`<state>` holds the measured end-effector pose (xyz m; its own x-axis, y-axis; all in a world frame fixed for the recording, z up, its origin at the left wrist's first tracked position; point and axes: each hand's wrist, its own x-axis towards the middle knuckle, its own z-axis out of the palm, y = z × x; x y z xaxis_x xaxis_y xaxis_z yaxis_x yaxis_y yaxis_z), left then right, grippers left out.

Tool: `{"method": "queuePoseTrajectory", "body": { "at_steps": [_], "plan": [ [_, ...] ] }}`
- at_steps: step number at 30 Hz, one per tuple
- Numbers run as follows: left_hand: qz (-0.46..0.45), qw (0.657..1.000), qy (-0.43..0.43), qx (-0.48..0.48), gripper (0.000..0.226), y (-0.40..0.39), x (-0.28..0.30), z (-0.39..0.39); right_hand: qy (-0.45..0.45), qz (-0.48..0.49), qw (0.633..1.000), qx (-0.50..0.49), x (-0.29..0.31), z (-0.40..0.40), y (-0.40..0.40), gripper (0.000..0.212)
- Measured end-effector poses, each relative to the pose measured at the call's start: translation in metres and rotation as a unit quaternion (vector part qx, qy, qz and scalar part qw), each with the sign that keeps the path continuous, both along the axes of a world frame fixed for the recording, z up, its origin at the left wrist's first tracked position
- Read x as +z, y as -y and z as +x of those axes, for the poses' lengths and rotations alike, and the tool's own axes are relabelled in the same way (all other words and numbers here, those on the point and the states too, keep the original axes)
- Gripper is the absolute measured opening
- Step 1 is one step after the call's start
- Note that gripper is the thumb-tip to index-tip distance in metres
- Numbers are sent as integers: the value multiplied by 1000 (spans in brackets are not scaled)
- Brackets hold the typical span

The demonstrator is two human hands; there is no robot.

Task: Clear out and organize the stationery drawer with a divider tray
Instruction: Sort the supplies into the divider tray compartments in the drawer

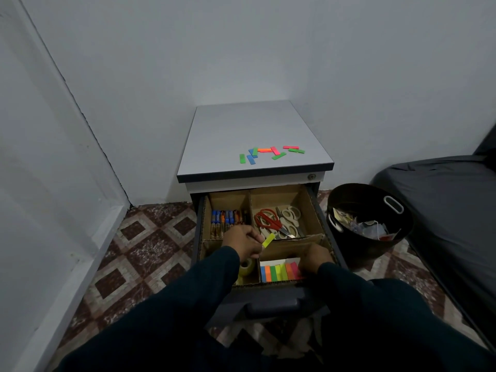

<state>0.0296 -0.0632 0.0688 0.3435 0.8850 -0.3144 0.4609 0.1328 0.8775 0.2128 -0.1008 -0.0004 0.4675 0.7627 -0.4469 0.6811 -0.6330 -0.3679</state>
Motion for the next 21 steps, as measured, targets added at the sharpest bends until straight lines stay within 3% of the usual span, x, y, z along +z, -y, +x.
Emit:
{"method": "queuePoseTrajectory", "body": {
  "at_steps": [9, 11, 14, 21],
  "plan": [
    [-44, 999, 31, -6, 22, 7, 0, 7, -14, 27, 1000, 1, 8, -1, 4, 4],
    [-55, 998, 44, 1, 20, 7, 2, 9, -80, 81, 993, -20, 18, -3, 3, 10],
    [-95, 990, 100, 30, 18, 7, 7, 13, -232, 181, 955, -49, 45, -10, 3, 28],
    [-173, 963, 191, 83, 12, 9, 12, 18, -443, 249, 854, -108, 84, -25, 6, 12]
  ]
}}
